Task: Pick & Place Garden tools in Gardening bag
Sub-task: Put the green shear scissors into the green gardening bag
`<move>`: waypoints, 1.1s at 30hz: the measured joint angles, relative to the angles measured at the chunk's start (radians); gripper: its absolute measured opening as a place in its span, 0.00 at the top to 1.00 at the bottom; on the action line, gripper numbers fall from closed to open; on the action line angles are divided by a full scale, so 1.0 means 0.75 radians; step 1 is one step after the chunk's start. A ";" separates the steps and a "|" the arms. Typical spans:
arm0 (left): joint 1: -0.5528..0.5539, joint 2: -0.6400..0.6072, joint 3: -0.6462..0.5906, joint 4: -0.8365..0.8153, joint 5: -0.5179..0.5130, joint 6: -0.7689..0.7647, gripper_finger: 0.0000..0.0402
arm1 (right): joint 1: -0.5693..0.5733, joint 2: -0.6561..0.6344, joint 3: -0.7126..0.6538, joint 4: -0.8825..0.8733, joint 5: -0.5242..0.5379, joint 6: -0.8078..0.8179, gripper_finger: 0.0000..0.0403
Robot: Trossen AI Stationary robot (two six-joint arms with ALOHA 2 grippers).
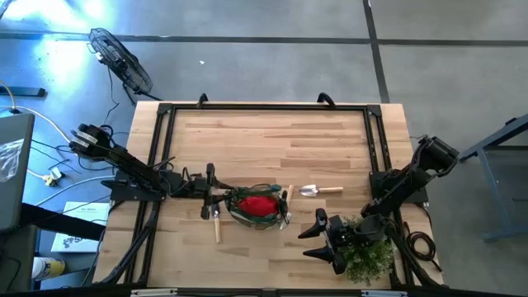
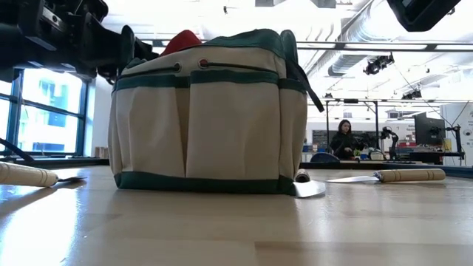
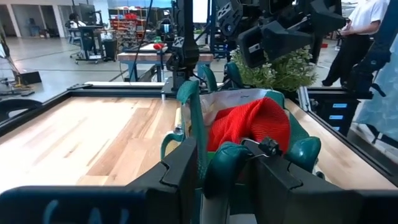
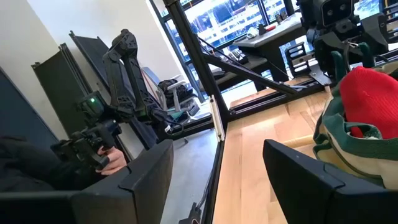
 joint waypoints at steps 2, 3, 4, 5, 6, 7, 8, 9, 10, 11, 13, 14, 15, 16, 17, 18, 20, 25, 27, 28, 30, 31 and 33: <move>0.000 0.000 0.000 -0.002 0.001 0.000 0.71 | 0.000 0.000 0.000 -0.006 0.000 0.000 0.40; 0.000 0.000 0.000 -0.002 0.002 0.000 0.71 | 0.000 0.000 0.000 -0.008 0.000 0.000 0.40; 0.000 0.000 0.000 -0.002 0.002 0.000 0.71 | 0.000 0.000 0.000 -0.009 0.000 0.000 0.40; 0.000 0.000 0.000 -0.002 0.002 -0.001 0.71 | 0.000 0.000 0.000 -0.009 0.000 0.000 0.40; 0.000 0.000 0.000 -0.002 0.003 -0.004 0.71 | 0.000 0.000 0.000 -0.009 -0.001 -0.001 0.40; 0.000 0.000 0.000 -0.002 0.010 -0.005 0.71 | 0.000 0.000 0.000 -0.010 -0.001 -0.001 0.40; 0.001 0.000 0.000 -0.002 0.026 -0.006 0.71 | 0.002 0.000 0.000 -0.010 -0.001 -0.001 0.40; 0.001 0.000 0.000 -0.002 0.038 -0.006 0.71 | 0.003 0.000 0.000 -0.010 0.000 -0.001 0.40; 0.000 -0.001 0.000 -0.002 0.048 -0.006 0.71 | 0.004 0.000 0.000 -0.012 -0.002 -0.001 0.40; 0.000 0.000 0.000 -0.002 0.057 -0.006 0.71 | 0.004 0.000 0.000 -0.017 -0.005 0.000 0.40; 0.000 -0.001 0.000 -0.008 0.064 -0.007 0.71 | 0.004 0.000 0.000 -0.028 -0.005 0.008 0.40; 0.000 -0.001 0.001 -0.014 0.065 -0.007 0.71 | 0.004 0.000 0.000 -0.034 -0.005 0.021 0.40; 0.000 -0.001 0.001 -0.017 0.066 -0.007 0.71 | 0.004 0.000 0.000 -0.040 -0.005 0.031 0.40; 0.000 -0.001 0.001 -0.016 0.070 -0.007 0.71 | 0.004 0.000 0.000 -0.046 -0.005 0.037 0.40; 0.000 -0.001 0.001 -0.015 0.083 -0.007 0.71 | 0.004 0.000 0.000 -0.051 -0.005 0.046 0.40; 0.000 -0.001 0.001 -0.015 0.095 -0.006 0.71 | 0.004 0.000 0.000 -0.058 -0.006 0.058 0.40; 0.000 -0.001 0.001 -0.016 0.099 -0.007 0.71 | 0.004 0.000 0.000 -0.066 -0.005 0.069 0.40; 0.000 -0.008 0.001 -0.048 0.104 -0.007 0.71 | 0.004 0.000 0.000 -0.066 -0.005 0.064 0.40; 0.000 -0.008 0.001 -0.052 0.105 -0.009 0.71 | 0.004 0.000 0.000 -0.066 -0.005 0.062 0.40; 0.000 -0.008 0.001 -0.051 0.105 -0.009 0.71 | 0.004 0.000 0.000 -0.066 -0.005 0.061 0.40; 0.000 -0.022 0.001 -0.061 0.109 -0.009 0.71 | 0.004 0.000 0.000 -0.065 -0.005 0.060 0.40; 0.000 -0.031 0.001 -0.070 0.109 -0.010 0.71 | 0.004 0.000 0.000 -0.065 -0.005 0.060 0.40; 0.000 -0.059 0.001 -0.114 0.115 -0.032 0.71 | 0.004 0.000 0.000 -0.065 -0.005 0.060 0.40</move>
